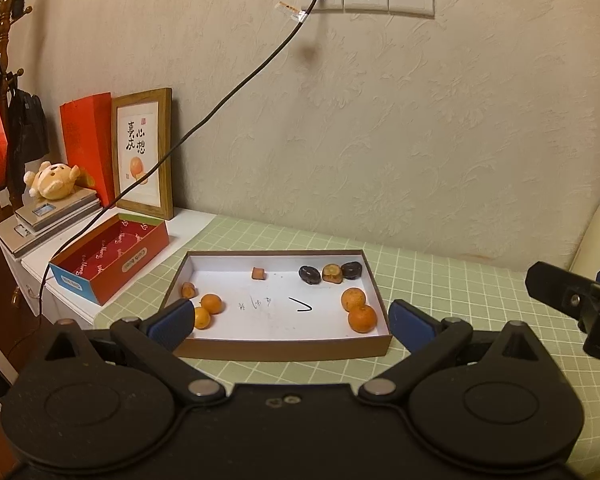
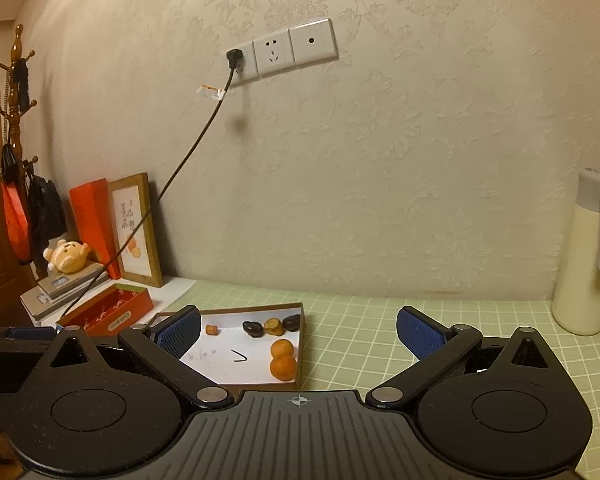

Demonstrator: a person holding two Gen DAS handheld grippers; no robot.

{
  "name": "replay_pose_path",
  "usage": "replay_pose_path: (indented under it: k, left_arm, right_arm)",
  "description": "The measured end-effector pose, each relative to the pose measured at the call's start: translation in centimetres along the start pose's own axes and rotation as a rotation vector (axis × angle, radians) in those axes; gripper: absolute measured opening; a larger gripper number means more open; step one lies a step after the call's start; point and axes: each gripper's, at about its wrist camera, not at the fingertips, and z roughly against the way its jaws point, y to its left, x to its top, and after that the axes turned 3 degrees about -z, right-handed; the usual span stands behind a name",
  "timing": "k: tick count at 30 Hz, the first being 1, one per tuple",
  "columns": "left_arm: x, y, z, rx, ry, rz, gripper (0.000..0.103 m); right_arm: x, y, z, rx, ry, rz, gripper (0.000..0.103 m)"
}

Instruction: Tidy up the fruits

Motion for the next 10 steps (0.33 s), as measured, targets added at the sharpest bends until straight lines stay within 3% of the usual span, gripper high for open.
replay_pose_path:
  k: [10]
  left_arm:
    - [0.5, 0.1, -1.3, -0.012, -0.037, -0.005, 0.094]
  right_arm:
    - [0.2, -0.1, -1.9, 0.014, 0.016, -0.005, 0.103]
